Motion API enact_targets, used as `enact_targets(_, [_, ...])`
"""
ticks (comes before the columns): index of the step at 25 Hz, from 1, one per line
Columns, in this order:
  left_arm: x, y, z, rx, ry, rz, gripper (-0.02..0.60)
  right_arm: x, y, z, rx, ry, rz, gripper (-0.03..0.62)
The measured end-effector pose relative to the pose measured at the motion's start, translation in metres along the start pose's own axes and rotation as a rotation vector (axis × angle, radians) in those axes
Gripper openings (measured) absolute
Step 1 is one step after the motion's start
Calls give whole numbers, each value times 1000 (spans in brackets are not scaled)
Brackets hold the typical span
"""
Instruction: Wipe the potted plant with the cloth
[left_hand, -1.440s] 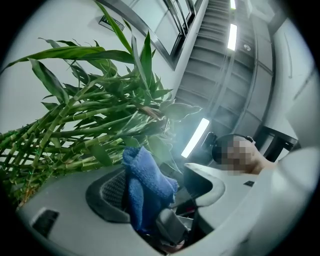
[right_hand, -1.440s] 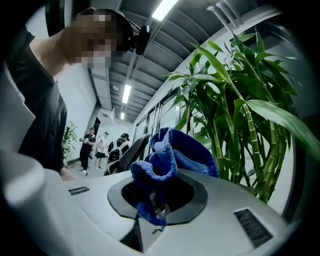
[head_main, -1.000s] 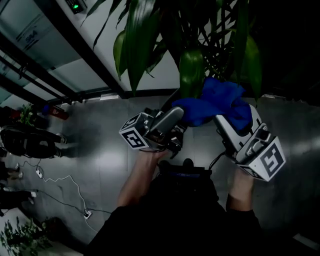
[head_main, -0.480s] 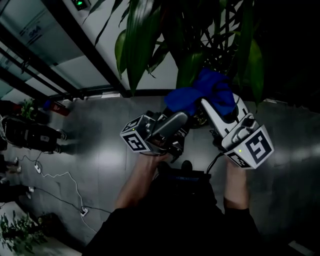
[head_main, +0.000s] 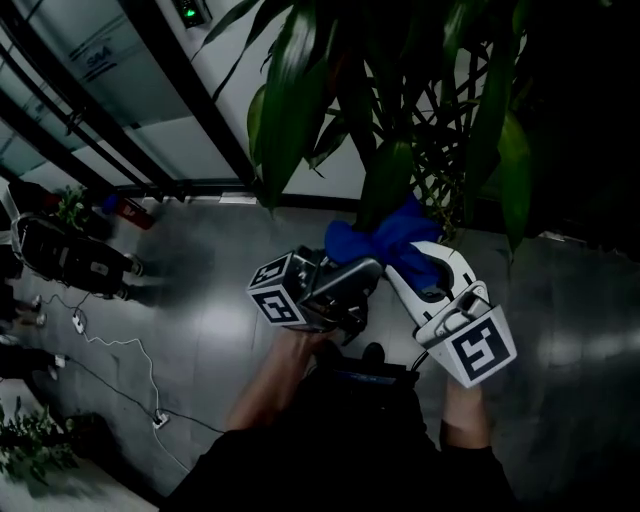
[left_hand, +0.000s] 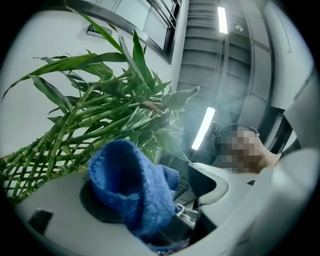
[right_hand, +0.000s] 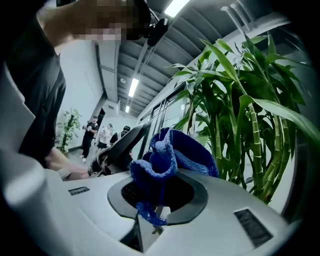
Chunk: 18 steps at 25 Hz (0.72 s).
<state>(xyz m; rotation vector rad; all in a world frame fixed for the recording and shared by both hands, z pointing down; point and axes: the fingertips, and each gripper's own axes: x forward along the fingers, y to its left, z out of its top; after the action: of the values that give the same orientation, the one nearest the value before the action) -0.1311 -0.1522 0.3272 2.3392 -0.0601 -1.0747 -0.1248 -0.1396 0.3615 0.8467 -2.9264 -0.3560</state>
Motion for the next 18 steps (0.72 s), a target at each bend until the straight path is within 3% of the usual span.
enact_targets(5, [9, -22, -17, 44, 17, 49, 385, -28, 19, 2, -65, 67, 29, 89])
enact_targets(8, [1, -17, -18, 73, 12, 105, 385, -31, 23, -8, -50, 62, 75, 89])
enact_targets(14, [-1, 9, -35, 94, 4, 213, 385, -46, 5, -39, 146, 33, 134, 89])
enact_targets(18, [-22, 9, -36, 106, -11, 253, 385, -42, 7, -42, 274, -75, 176, 89])
